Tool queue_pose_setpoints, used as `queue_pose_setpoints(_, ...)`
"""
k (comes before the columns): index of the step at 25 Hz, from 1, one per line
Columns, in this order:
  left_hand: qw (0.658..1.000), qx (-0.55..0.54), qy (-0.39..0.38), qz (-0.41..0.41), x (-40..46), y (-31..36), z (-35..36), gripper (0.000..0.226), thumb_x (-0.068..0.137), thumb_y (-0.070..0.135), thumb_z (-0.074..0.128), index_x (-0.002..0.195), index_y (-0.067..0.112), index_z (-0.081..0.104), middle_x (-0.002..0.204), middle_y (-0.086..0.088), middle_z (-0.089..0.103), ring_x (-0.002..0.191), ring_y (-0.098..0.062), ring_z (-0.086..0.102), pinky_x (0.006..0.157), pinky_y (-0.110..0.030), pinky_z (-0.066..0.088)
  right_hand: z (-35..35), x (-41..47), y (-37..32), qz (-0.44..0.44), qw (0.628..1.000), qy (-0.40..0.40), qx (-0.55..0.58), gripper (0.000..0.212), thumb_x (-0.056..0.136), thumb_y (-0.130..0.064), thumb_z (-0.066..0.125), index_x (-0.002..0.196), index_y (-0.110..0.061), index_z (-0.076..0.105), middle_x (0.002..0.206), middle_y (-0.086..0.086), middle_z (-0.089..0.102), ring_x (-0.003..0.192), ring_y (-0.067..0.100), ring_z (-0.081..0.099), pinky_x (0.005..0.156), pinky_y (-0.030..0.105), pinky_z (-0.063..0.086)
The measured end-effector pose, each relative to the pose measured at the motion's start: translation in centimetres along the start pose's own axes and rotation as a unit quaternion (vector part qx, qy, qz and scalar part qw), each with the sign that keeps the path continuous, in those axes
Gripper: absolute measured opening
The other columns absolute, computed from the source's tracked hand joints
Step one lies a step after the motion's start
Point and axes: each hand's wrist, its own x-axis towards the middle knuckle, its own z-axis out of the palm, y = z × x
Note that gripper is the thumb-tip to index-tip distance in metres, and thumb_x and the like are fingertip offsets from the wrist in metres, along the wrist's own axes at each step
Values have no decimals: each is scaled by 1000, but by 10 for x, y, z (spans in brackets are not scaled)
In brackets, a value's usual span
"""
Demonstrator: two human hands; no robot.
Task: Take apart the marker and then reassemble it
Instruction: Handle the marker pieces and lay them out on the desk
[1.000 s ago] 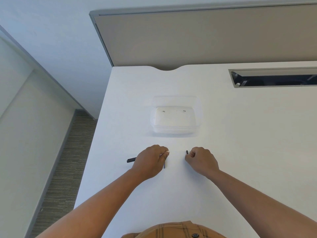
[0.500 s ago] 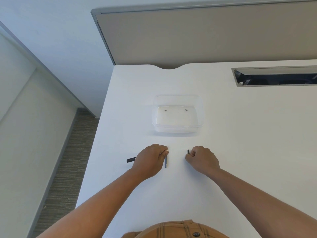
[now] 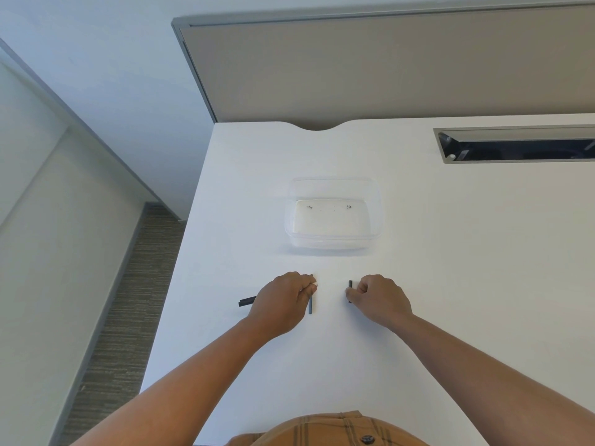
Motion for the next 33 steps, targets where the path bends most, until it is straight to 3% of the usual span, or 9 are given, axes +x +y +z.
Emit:
queue_pose_setpoints(26,1000,-7,-11,-1,-2,4,-3,36,105,39,39,96,15,64,84,-2,61,80,-22,58,72,-43,52,1,0,3,-10,1000,-1,15,33,76,-51,60,64,-22,50,59,-10,57,55,15,54,51,27,36)
queue_pose_setpoints(33,999,-22,-23,5,-1,3,-1,31,105,32,39,103,18,66,85,1,58,82,-23,57,72,-39,51,-7,3,4,27,993,-8,114,38,82,-57,51,66,-22,46,67,-2,64,59,20,55,59,32,39)
